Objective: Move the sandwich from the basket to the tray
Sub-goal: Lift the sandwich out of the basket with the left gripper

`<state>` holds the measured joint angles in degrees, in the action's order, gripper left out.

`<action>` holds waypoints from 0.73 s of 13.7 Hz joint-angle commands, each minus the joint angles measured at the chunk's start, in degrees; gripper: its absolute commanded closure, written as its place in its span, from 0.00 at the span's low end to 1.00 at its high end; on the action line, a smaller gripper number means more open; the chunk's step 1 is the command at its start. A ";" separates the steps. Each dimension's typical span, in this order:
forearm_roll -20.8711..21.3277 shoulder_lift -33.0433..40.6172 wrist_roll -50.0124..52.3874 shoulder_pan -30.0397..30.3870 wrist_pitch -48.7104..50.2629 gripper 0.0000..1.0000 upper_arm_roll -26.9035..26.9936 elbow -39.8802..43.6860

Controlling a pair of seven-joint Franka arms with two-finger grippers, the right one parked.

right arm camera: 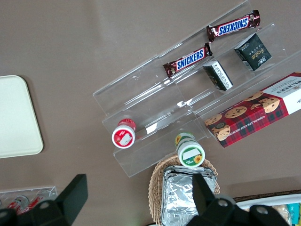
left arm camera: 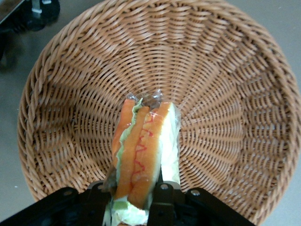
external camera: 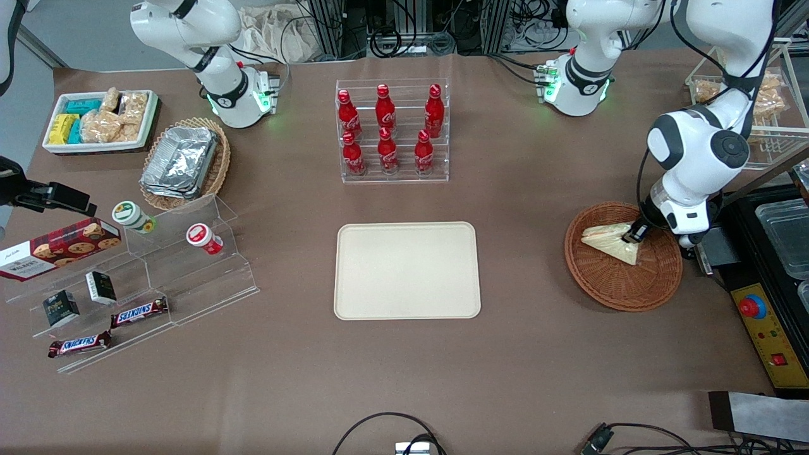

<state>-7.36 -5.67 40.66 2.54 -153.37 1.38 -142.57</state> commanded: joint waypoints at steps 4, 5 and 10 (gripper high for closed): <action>1.03 5.66 -0.32 -0.78 9.20 1.00 -3.22 4.92; 1.99 6.37 -0.58 -0.78 13.05 1.00 -3.84 7.20; 8.59 6.11 -2.94 -0.78 31.28 1.00 -10.42 21.45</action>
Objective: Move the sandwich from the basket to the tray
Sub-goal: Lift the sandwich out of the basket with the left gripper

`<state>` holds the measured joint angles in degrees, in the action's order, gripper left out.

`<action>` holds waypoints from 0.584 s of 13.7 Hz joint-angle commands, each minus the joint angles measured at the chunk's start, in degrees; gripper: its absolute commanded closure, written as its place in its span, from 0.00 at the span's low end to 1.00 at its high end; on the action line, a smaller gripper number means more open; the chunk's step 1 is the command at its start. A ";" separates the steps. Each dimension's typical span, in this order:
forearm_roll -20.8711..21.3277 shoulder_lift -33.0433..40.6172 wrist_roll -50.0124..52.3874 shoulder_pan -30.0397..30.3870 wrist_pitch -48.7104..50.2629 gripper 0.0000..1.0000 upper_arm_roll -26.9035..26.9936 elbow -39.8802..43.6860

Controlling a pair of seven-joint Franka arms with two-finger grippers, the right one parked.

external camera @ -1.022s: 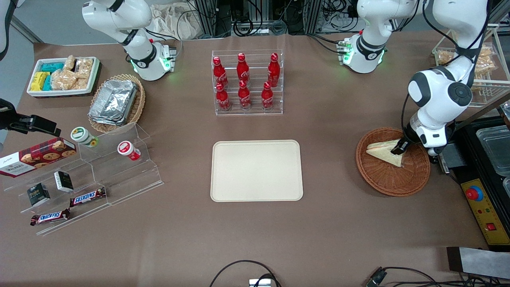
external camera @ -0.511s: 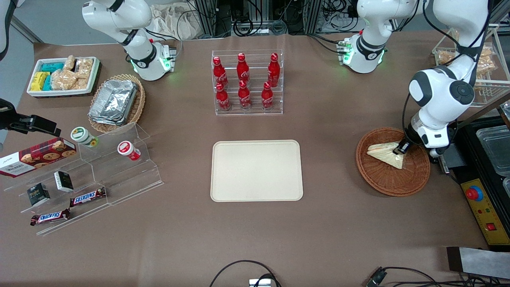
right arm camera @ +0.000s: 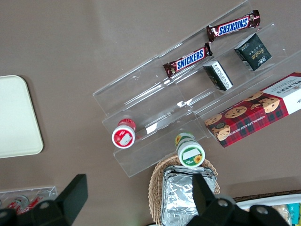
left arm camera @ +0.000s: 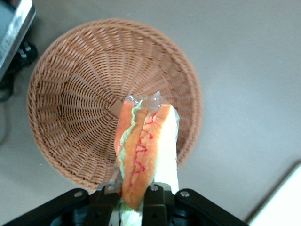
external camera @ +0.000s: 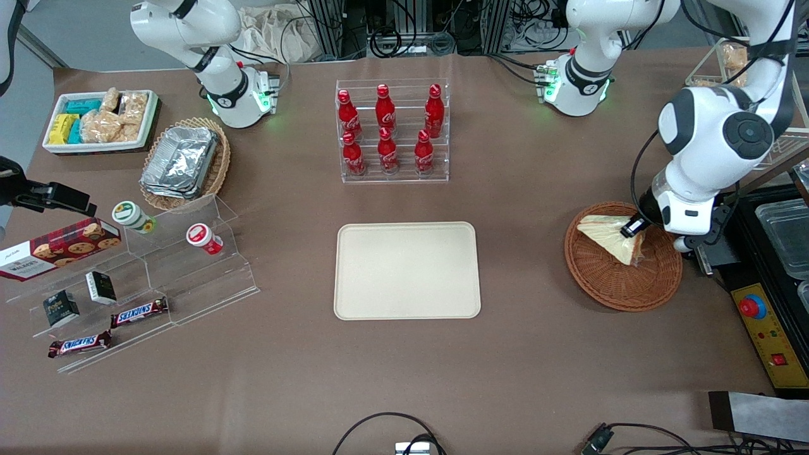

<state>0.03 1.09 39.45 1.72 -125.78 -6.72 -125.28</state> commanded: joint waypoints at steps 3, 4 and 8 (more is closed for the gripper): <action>1.29 -0.74 -4.21 0.03 3.87 1.00 -6.80 5.75; 1.29 -0.82 -4.47 0.03 3.70 1.00 -8.56 6.27; 1.46 -1.09 -8.50 0.03 3.52 1.00 -12.70 7.16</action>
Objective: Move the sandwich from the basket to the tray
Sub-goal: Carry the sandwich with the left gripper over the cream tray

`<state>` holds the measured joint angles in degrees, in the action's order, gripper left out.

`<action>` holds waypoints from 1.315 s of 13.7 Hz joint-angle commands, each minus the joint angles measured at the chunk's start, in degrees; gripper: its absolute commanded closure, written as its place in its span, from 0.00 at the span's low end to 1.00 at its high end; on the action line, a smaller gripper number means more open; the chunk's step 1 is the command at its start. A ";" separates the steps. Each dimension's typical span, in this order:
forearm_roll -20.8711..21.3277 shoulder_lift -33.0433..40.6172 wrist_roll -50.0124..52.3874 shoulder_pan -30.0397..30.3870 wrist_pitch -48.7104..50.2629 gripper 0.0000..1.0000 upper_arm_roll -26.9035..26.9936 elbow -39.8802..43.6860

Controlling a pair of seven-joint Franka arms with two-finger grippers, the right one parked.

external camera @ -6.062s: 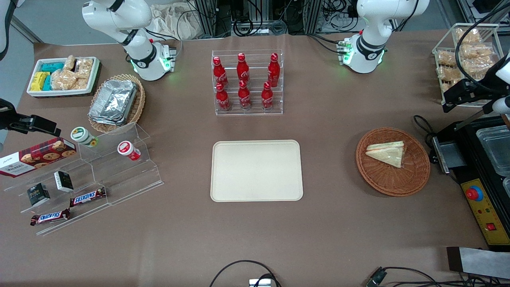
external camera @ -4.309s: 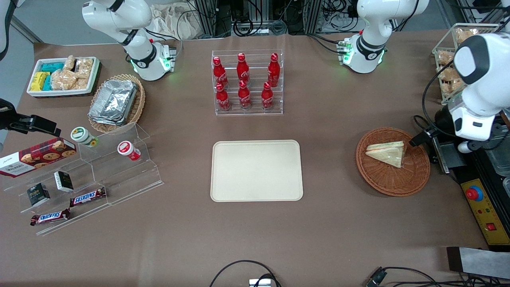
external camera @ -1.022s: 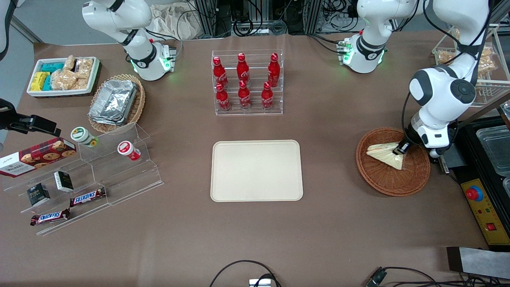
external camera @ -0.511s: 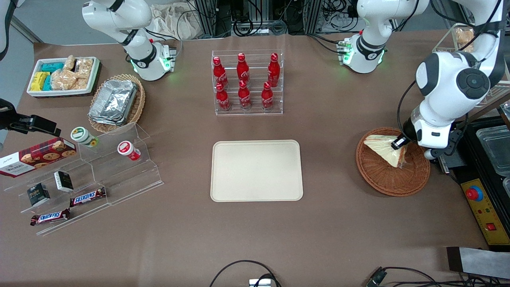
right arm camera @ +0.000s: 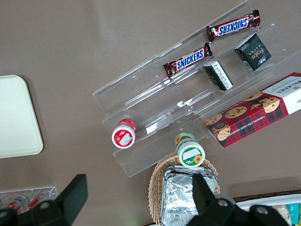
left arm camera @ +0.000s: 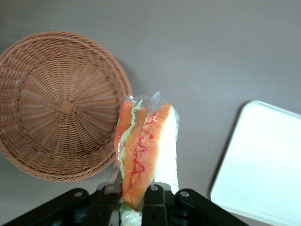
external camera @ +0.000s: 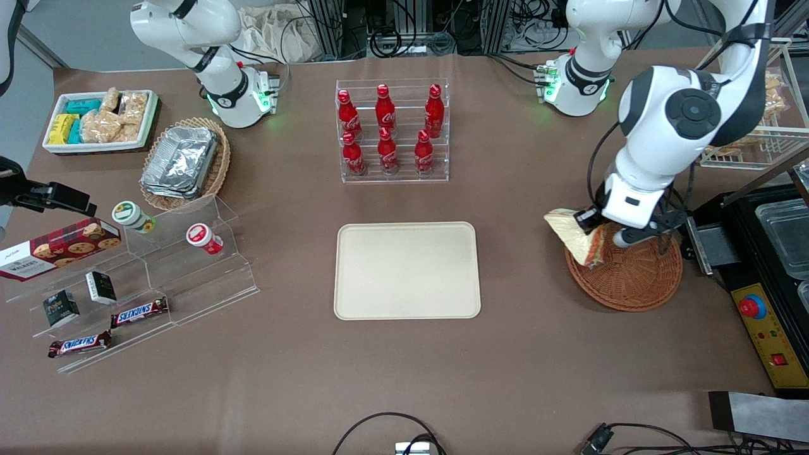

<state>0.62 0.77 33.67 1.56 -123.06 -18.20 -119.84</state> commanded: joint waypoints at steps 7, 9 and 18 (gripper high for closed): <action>4.82 -5.15 -6.25 0.19 1.15 0.99 -10.79 5.75; 4.91 -7.70 -6.25 0.19 1.06 0.98 -13.08 7.85; 12.89 -19.03 0.31 -0.07 0.62 0.98 -20.11 15.06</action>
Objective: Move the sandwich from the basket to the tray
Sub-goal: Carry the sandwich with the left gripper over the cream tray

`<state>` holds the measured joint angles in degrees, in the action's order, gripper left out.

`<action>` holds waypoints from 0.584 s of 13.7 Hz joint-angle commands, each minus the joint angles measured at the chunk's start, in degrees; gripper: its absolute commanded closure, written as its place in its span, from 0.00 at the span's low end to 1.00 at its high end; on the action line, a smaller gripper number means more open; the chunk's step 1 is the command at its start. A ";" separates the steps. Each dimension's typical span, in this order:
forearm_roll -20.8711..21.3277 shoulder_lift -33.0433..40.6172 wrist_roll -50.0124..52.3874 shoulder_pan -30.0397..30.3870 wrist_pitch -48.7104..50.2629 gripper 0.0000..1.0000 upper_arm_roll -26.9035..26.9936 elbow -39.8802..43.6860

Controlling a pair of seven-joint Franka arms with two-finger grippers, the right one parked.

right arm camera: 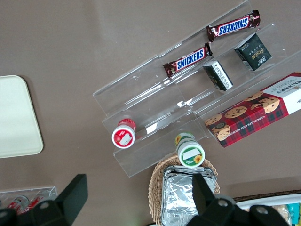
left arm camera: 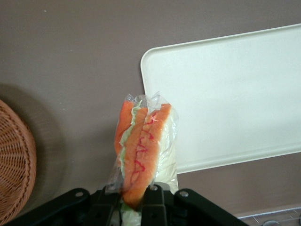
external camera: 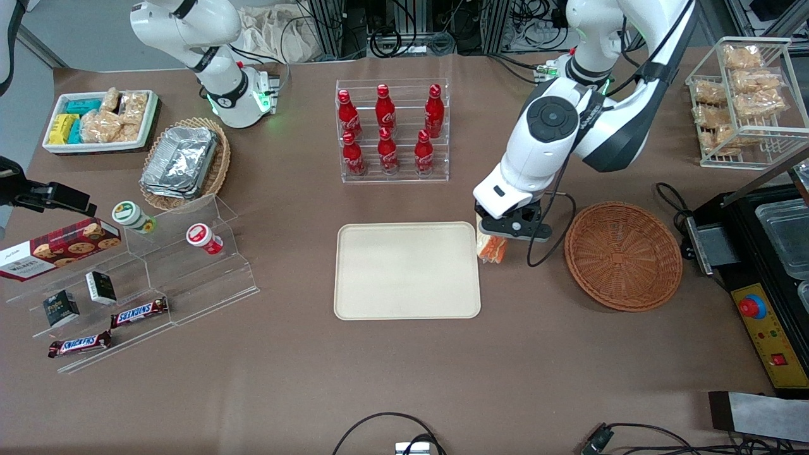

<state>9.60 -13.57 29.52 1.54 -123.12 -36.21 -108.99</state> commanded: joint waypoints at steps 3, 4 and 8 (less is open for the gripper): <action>10.60 -9.53 10.72 -3.72 0.69 0.96 -2.64 6.77; 11.31 -11.02 11.09 -3.91 0.69 0.96 -2.63 7.47; 13.42 -14.28 11.18 -5.58 0.69 0.96 -2.63 8.18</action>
<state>20.86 -25.52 39.50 -3.42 -123.17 -38.67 -102.99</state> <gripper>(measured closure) 0.850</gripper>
